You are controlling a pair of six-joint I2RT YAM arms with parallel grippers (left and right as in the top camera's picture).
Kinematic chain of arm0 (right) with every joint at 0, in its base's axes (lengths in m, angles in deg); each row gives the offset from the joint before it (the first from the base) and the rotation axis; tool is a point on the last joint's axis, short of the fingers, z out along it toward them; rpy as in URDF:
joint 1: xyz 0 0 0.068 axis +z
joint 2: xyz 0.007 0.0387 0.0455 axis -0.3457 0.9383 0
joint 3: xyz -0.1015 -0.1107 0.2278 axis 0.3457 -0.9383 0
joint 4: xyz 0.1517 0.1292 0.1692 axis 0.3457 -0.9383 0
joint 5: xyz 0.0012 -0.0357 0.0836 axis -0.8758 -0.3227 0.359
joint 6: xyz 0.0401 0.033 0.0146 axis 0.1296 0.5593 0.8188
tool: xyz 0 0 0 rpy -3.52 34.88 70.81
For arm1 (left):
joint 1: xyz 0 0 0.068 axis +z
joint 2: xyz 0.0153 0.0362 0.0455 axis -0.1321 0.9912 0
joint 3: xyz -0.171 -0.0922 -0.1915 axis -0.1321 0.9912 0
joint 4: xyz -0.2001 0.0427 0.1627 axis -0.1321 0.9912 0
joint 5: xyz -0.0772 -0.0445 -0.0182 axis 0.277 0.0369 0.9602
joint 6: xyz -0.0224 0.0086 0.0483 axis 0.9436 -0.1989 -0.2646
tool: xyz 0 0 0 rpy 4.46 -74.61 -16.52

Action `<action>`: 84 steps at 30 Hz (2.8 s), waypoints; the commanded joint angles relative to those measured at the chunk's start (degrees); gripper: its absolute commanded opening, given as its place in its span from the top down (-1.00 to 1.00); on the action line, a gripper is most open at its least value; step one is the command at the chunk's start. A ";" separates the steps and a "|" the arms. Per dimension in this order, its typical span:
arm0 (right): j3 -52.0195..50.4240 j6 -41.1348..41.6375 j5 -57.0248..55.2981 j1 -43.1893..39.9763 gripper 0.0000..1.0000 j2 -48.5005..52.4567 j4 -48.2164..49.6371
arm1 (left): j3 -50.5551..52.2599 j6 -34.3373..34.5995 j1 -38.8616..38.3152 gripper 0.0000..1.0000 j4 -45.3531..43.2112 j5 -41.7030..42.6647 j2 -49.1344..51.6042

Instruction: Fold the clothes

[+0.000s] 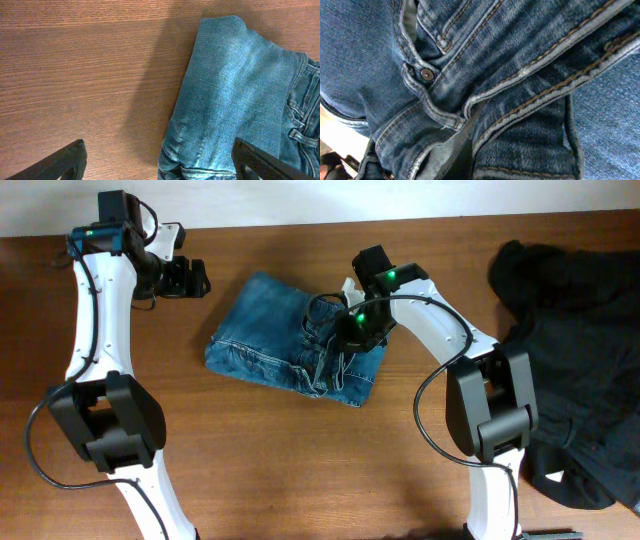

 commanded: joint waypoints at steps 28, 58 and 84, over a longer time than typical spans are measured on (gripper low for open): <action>12.39 0.24 -25.68 -1.64 -0.02 -5.88 -26.08 | -1.09 0.57 0.02 -0.85 0.31 0.94 0.28; -1.97 2.80 -6.32 -2.05 0.92 -7.41 -3.15 | -1.09 0.55 0.02 -0.85 0.76 0.96 0.28; -4.00 8.11 -39.54 -9.57 0.92 -11.45 -24.39 | -1.09 0.55 0.02 -0.85 0.74 0.96 0.28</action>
